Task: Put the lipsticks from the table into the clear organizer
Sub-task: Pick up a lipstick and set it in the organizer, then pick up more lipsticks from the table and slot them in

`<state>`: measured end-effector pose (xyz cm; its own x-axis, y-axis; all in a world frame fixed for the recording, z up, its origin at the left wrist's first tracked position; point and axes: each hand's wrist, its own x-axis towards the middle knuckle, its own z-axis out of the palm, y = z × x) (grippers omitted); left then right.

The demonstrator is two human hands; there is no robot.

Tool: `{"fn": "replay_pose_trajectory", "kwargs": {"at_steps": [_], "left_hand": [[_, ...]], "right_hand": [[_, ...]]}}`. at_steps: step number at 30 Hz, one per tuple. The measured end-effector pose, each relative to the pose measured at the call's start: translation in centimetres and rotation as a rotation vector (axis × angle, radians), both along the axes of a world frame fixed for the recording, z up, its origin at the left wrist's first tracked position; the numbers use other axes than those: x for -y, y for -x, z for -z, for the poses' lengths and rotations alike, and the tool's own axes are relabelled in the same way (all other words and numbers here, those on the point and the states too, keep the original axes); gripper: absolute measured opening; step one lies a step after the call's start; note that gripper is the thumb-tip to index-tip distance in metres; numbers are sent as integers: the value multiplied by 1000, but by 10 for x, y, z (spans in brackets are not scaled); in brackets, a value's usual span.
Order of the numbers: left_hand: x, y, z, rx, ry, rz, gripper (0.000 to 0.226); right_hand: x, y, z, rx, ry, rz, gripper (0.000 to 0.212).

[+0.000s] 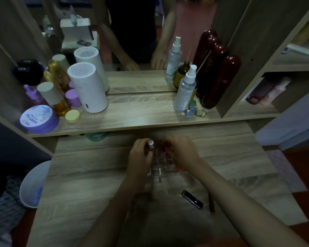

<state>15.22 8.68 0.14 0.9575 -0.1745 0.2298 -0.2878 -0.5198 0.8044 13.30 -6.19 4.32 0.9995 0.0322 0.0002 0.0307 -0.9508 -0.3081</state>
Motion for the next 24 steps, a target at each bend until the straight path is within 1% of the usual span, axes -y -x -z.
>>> {"fn": "replay_pose_trajectory", "kwargs": {"at_steps": [5, 10, 17, 21, 24], "left_hand": [[1, 0, 0, -11, -9, 18, 29], [4, 0, -4, -36, -19, 22, 27], [7, 2, -7, -9, -9, 6, 14], [8, 2, -9, 6, 15, 10, 14], [8, 2, -7, 28, 0, 23, 16]], "right_hand": [[-4, -6, 6, -28, 22, -16, 17], [-4, -9, 10, -13, 11, -34, 17], [-3, -8, 7, -63, -39, -33, 21], [4, -4, -3, -72, -93, -36, 27], [28, 5, -17, -56, -158, 36, 32]]}}
